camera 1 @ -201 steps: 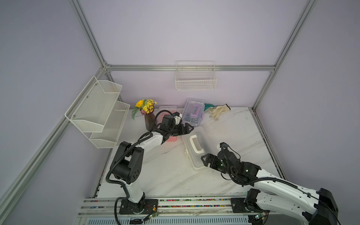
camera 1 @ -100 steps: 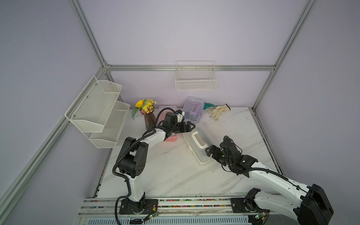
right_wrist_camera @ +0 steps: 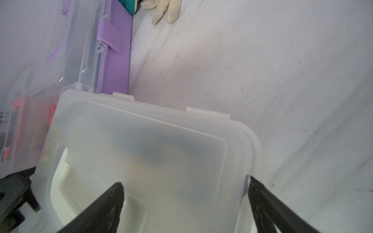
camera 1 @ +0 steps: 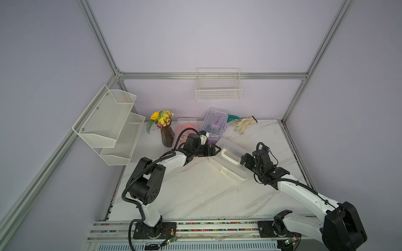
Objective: Close toolboxes
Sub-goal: Adjust the toolbox at the center of the board.
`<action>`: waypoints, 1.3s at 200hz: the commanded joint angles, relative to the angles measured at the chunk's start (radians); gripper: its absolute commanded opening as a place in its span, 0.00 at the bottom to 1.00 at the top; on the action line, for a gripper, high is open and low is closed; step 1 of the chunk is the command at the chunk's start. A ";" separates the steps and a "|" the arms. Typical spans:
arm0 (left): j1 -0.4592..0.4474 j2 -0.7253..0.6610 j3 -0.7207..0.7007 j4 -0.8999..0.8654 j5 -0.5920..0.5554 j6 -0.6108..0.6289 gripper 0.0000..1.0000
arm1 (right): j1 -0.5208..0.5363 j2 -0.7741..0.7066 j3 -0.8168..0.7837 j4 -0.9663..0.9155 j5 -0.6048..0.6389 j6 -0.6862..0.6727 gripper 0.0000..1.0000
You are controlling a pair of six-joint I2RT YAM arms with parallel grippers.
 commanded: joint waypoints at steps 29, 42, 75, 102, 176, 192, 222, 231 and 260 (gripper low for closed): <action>-0.114 -0.079 -0.148 -0.066 0.128 -0.112 0.89 | -0.086 0.092 0.038 0.104 -0.126 -0.135 0.97; -0.123 -0.088 -0.166 -0.063 0.140 -0.120 0.89 | -0.114 0.121 0.037 0.150 -0.174 -0.155 0.97; -0.118 -0.146 -0.194 -0.096 0.121 -0.119 0.90 | -0.147 0.199 0.068 0.257 -0.306 -0.279 0.94; -0.061 -0.215 -0.183 -0.207 0.034 -0.076 0.96 | -0.147 0.296 0.118 0.278 -0.390 -0.411 0.86; 0.168 -0.342 -0.140 -0.290 -0.097 0.020 1.00 | -0.145 0.454 0.180 0.342 -0.571 -0.608 0.84; 0.192 -0.339 -0.098 -0.286 -0.135 0.047 1.00 | -0.142 0.496 0.204 0.357 -0.599 -0.630 0.83; 0.208 -0.283 0.007 -0.284 -0.130 0.075 1.00 | -0.121 0.561 0.245 0.398 -0.658 -0.667 0.83; 0.208 -0.267 0.018 -0.268 -0.125 0.071 1.00 | -0.096 0.589 0.276 0.381 -0.662 -0.693 0.82; 0.207 -0.214 0.044 -0.228 -0.074 0.066 1.00 | -0.028 0.660 0.332 0.395 -0.690 -0.709 0.82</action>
